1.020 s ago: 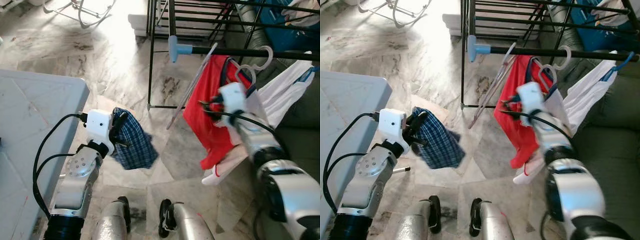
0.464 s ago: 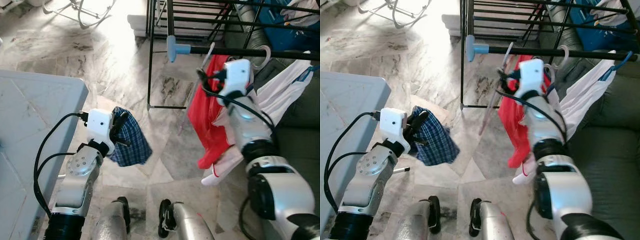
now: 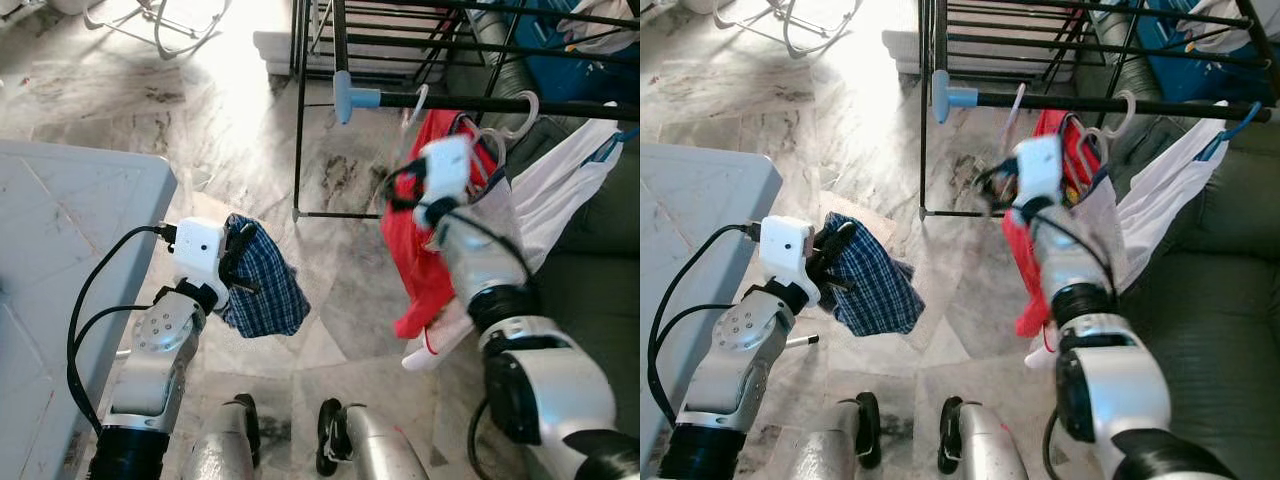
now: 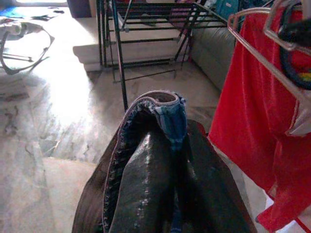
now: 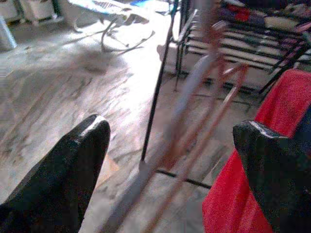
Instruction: Hang hanger
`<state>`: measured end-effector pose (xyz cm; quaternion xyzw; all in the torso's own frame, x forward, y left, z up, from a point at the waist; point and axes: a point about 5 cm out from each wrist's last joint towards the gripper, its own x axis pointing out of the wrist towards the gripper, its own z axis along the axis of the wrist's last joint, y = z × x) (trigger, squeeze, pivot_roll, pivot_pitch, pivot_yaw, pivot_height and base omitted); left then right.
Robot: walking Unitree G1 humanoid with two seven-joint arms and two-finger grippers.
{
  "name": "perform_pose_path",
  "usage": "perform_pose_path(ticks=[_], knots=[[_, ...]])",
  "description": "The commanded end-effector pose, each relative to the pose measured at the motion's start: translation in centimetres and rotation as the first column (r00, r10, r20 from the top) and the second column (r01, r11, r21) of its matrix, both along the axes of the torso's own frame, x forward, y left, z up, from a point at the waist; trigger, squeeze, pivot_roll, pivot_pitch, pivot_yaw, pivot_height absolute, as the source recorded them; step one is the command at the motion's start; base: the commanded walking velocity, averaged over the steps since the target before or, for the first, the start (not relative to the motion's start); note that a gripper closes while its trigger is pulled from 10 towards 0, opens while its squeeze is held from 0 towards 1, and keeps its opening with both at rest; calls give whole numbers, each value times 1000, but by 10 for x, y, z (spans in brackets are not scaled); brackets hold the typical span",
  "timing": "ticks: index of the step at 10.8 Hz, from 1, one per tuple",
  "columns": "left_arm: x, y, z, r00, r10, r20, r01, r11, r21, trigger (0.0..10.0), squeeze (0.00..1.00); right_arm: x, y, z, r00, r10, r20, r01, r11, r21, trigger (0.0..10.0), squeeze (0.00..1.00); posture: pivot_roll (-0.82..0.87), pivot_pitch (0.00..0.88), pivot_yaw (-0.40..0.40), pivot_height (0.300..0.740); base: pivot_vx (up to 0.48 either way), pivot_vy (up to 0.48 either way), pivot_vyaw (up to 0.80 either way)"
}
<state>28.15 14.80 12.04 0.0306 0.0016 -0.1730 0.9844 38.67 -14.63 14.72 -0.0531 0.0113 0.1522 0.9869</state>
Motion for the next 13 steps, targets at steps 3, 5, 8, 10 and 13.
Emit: perform_pose_path(ticks=[3, 5, 8, 10, 13], knots=[[-1, -2, -2, 1000, -5, -4, 5, 1000, 7, 10000, 0, -6, -18, -23, 991, -52, -122, 43, 996, -72, 10000, 0, 102, 171, -116, 740, 0, 0, 0], [0, -3, -2, 1000, -8, -4, 8, 1000, 8, 10000, 0, -7, -32, -24, 986, -90, -143, 76, 992, -97, 10000, 0, 93, 171, -115, 740, 0, 0, 0], [1, -5, -2, 1000, -14, -7, 14, 1000, 13, 10000, 0, -3, -35, -18, 987, -49, -152, 34, 994, -101, 5176, 0, 94, 170, -114, 740, 0, 0, 0], [2, -5, -3, 1000, -9, -8, 10, 1000, 17, 10000, 0, 1, -40, -9, 986, -13, -168, -11, 990, -142, 0, 0, 97, 167, -121, 740, 0, 0, 0], [1, -5, -5, 1000, -4, -14, 4, 1000, 15, 10000, 0, 4, -49, 4, 980, 53, -192, -94, 973, -213, 0, 0, 96, 167, -132, 740, 0, 0, 0]])
